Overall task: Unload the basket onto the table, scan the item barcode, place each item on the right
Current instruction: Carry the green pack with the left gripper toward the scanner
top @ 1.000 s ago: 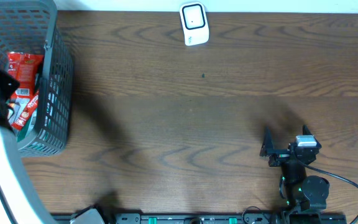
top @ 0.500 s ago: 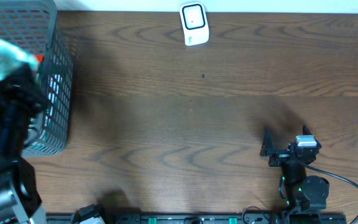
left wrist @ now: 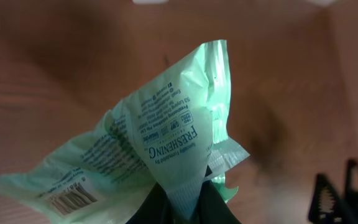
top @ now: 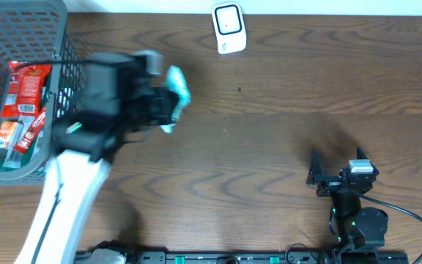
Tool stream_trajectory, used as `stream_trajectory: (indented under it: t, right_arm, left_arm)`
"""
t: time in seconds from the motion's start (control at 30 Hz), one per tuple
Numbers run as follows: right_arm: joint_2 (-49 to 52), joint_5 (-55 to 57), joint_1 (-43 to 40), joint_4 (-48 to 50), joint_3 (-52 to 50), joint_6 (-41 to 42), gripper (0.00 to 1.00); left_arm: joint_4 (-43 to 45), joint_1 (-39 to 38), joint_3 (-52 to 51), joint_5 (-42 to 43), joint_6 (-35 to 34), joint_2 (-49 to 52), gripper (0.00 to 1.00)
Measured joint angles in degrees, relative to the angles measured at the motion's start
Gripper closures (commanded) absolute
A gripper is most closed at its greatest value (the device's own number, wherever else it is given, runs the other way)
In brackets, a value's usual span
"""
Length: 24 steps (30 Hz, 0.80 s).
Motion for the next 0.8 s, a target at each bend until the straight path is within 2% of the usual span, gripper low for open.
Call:
stream_trajectory:
  t: [0.2, 0.43, 0.47, 0.5, 0.53, 0.6, 0.63, 0.7, 0.8]
  right_arm:
    - [0.0, -0.02, -0.02, 0.0, 0.0, 0.02, 0.01]
    - [0.0, 0.0, 0.0, 0.0, 0.0, 0.0, 0.01]
    - [0.0, 0.02, 0.0, 0.0, 0.0, 0.02, 0.01]
    - [0.0, 0.0, 0.0, 0.02, 0.0, 0.02, 0.01]
    - [0.0, 0.0, 0.0, 0.0, 0.0, 0.02, 0.01]
    - [0.0, 0.0, 0.0, 0.02, 0.0, 0.02, 0.01]
    - [0.0, 0.0, -0.02, 0.0, 0.0, 0.0, 0.01]
    - [0.0, 0.0, -0.02, 0.0, 0.0, 0.0, 0.01]
    - [0.0, 0.0, -0.02, 0.0, 0.0, 0.0, 0.01]
  left_arm:
    - [8.63, -9.68, -0.09, -0.68, -4.17, 16.85, 0.92]
    - [19.98, -16.06, -0.15, -0.74, -8.37, 32.44, 0.92]
    - [21.55, -16.59, -0.15, -0.7, -8.74, 34.01, 0.83]
    - [23.08, -17.07, -0.15, -0.72, -8.83, 35.5, 0.61]
    - [24.2, -17.44, -0.15, -0.74, -9.27, 36.57, 0.53]
    - [25.59, -18.03, -0.17, -0.74, -9.31, 38.32, 0.43]
    - [25.75, -18.18, -0.17, -0.72, -9.73, 38.69, 0.33]
    - [26.08, -18.27, -0.2, -0.76, -10.12, 38.84, 0.26]
    - [26.4, -17.94, -0.17, -0.68, -10.12, 38.27, 0.26]
